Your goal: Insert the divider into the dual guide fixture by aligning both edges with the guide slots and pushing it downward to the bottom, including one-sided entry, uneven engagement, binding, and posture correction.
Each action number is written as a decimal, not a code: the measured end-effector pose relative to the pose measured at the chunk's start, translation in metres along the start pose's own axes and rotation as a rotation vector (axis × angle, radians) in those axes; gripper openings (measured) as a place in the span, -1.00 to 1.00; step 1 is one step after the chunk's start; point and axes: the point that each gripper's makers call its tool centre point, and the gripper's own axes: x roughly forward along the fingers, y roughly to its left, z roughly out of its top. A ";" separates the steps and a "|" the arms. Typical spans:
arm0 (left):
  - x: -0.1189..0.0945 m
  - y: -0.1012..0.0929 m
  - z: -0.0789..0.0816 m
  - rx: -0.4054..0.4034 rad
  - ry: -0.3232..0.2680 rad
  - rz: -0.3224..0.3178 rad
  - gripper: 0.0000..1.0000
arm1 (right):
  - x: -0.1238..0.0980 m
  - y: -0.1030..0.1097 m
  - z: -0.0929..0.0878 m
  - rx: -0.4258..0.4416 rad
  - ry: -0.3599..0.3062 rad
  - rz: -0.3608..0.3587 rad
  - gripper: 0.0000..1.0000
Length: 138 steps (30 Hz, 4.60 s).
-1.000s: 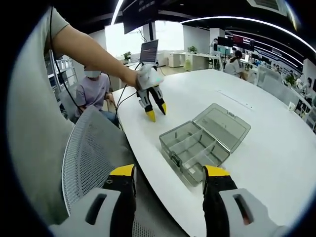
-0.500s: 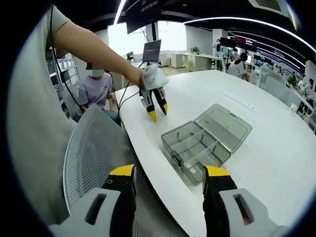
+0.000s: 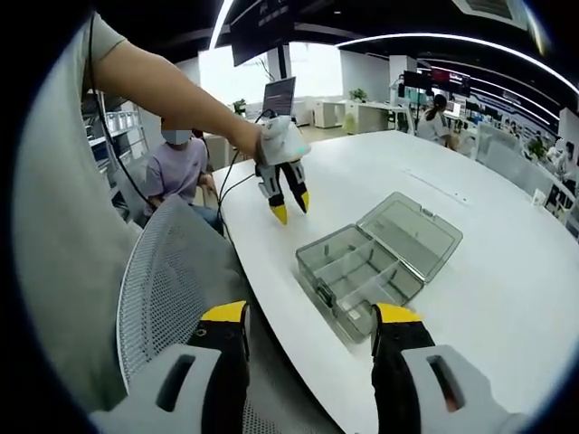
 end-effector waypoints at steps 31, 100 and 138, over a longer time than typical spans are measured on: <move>-0.049 -0.038 0.087 0.035 -0.206 0.065 -0.45 | 0.014 -0.014 0.013 0.081 -0.050 0.101 -0.09; -0.094 -0.082 0.202 0.219 -0.511 0.295 -0.45 | 0.048 -0.018 0.079 0.539 -0.192 0.308 -1.00; -0.117 -0.072 0.201 0.131 -0.581 0.214 -0.45 | 0.037 -0.023 0.080 0.476 -0.231 0.320 -1.00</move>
